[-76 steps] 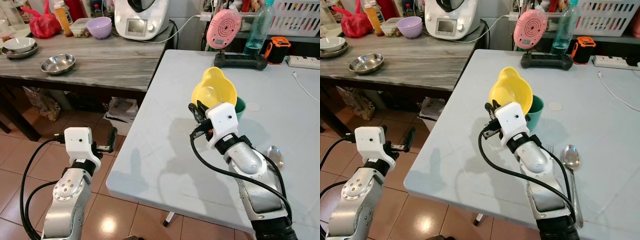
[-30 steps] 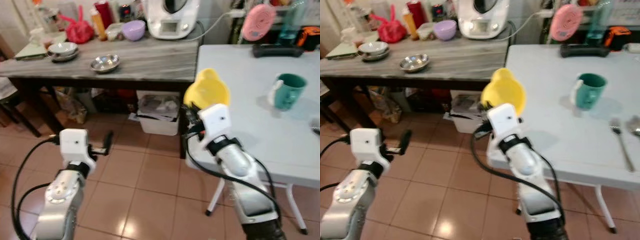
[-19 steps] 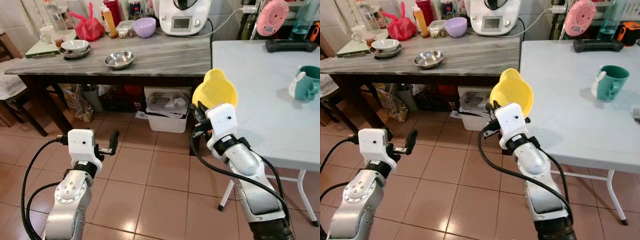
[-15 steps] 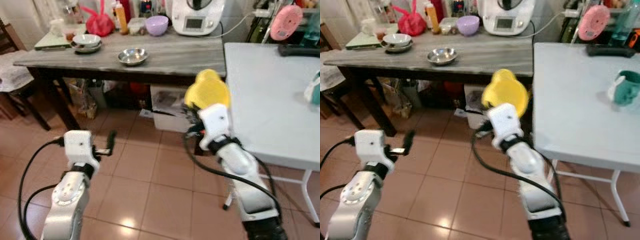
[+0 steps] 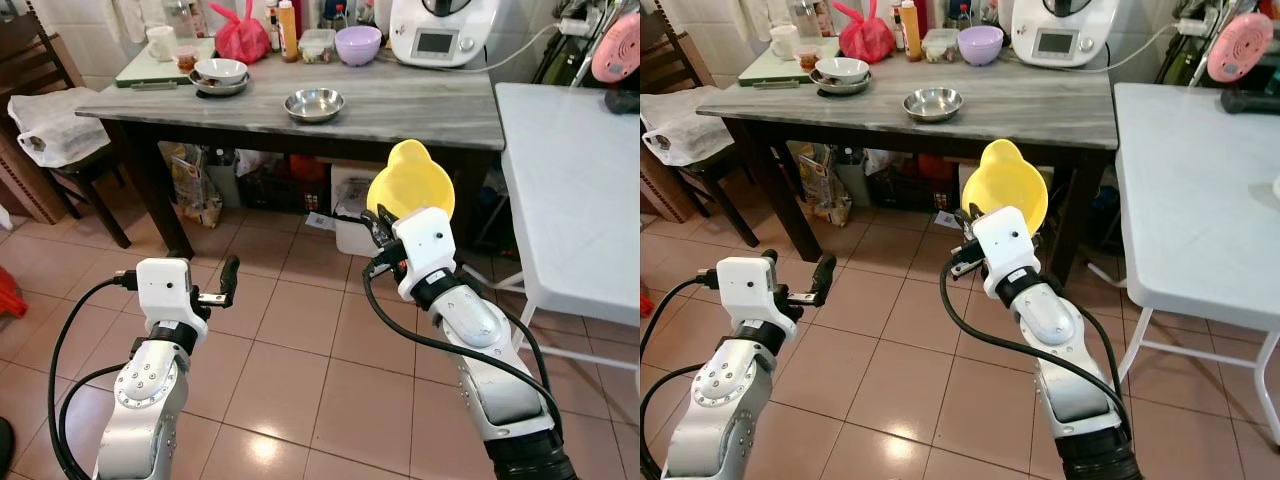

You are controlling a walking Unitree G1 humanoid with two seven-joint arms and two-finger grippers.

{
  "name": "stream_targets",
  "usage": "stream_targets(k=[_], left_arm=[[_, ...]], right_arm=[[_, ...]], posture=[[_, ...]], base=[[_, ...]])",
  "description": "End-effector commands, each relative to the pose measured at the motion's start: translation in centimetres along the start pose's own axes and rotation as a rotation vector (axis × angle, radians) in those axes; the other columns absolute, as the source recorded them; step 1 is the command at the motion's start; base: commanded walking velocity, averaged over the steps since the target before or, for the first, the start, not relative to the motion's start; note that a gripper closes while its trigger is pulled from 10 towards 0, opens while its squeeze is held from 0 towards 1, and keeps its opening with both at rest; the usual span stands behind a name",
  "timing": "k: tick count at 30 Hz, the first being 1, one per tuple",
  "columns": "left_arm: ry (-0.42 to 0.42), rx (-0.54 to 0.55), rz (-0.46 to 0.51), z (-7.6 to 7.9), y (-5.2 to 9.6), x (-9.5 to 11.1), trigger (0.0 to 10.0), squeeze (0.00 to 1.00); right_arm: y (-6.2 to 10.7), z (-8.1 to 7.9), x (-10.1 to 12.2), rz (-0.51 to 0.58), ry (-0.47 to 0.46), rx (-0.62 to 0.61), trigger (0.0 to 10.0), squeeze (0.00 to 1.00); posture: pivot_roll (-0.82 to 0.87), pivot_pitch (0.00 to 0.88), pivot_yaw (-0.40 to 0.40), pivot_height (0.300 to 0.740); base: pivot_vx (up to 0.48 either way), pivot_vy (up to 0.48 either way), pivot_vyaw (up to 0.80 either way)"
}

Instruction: Setting the table

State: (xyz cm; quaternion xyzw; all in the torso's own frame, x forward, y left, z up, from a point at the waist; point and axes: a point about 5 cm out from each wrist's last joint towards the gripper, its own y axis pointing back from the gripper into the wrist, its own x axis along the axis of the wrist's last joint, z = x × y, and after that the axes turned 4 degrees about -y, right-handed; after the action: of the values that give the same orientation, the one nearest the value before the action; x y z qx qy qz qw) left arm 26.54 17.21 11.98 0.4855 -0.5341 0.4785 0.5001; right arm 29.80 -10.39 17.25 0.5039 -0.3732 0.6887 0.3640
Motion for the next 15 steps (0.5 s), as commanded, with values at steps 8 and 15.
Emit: stream_targets(k=[8,15], left_arm=[[-0.005,-0.018,0.014,0.12,0.01,0.13,10.0,0.0],[-0.003,-0.027,0.015,0.25,0.01,0.13,10.0,0.0]], right_arm=[[-0.22,0.01,0.51,0.03,0.012,0.0,10.0,0.0],[-0.2,0.03,0.55,0.034,0.012,-0.003,10.0,0.0]], posture=[[-0.08,0.037,0.079,0.74],[-0.08,0.037,0.084,0.74]], base=[[0.207,0.0,0.0],[0.414,0.0,0.0]])
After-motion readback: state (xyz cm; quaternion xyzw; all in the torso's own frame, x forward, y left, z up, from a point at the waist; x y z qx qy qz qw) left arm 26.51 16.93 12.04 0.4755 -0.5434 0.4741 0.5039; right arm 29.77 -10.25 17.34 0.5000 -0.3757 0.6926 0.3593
